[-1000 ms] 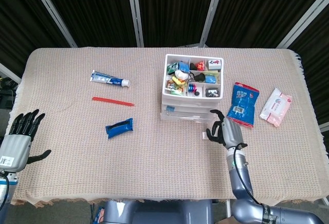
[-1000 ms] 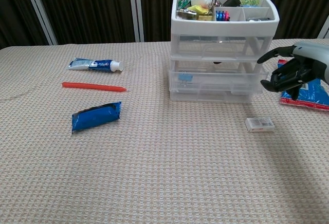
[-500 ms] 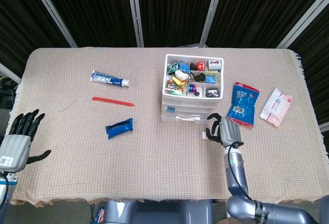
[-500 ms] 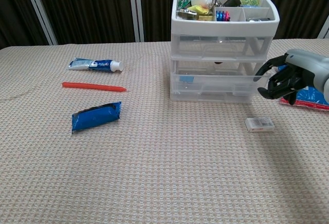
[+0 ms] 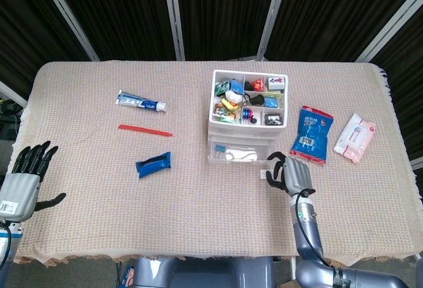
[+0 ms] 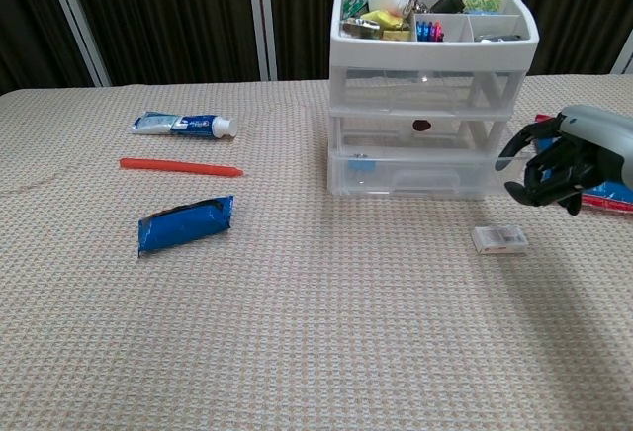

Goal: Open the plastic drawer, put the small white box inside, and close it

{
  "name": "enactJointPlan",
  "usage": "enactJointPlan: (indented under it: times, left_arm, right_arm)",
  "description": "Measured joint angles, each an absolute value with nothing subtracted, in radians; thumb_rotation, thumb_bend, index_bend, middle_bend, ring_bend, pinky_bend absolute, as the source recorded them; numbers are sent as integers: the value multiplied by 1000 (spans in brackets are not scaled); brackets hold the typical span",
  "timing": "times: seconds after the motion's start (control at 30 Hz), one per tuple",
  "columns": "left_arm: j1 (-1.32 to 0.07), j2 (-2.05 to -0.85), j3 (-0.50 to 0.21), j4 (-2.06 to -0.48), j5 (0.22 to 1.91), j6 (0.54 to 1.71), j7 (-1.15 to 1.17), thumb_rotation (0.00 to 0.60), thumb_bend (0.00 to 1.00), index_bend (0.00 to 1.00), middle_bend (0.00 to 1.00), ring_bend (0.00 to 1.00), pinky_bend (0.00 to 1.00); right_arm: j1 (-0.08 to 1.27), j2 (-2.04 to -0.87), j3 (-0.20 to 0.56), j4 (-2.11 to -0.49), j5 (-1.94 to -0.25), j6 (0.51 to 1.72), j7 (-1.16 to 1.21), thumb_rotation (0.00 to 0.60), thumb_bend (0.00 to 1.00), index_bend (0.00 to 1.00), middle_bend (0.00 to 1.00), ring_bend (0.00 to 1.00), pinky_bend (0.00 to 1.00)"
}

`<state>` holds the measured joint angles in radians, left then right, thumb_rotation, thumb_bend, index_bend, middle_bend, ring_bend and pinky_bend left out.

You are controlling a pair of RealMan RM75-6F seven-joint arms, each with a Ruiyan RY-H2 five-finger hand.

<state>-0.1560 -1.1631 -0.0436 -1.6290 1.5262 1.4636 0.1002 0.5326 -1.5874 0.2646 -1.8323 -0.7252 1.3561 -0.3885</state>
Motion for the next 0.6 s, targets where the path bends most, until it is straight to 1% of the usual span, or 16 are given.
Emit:
enactJointPlan:
  times: [0.13,0.37,0.6]
  left_arm:
    - [-156,-1164,-44,-1630,1526,1464,102,600,78,60,0,0,0]
    - [-156,-1164,-44,-1630,1524,1463,104,600,80,60,0,0,0]
    - [-156,-1164,-45,-1630,1523,1462,106,600,78,60,0,0,0]
  right_arm:
    - [518,-1580,253,-1841,-743,1360,-382,600,356,395,693,712,648]
    - [510,-1571,264,-1838,-736,1362,-381,600,357,394,693,711,647]
    - [498,-1561,271,-1855,-735,1347,-360,600,357,361,693,712,648]
